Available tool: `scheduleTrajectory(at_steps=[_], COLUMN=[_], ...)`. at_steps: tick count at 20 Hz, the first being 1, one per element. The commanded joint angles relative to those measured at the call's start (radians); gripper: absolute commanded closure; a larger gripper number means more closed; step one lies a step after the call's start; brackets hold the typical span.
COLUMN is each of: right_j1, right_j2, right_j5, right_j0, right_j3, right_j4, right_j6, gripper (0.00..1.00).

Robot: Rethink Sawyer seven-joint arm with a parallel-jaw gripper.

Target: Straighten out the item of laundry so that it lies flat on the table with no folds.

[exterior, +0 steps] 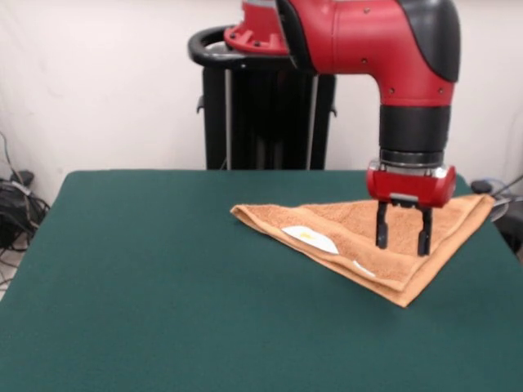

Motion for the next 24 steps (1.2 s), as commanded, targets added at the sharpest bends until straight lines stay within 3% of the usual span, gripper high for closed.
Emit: scheduleTrajectory(at_steps=[1, 24], right_j1=[0.013, 0.241], right_j2=[0.076, 0.038], right_j5=[0.013, -0.153], right_j0=[0.014, 0.068], right_j3=[0.045, -0.033], right_j4=[0.018, 0.037], right_j6=[0.231, 0.260], gripper=[0.00, 0.00])
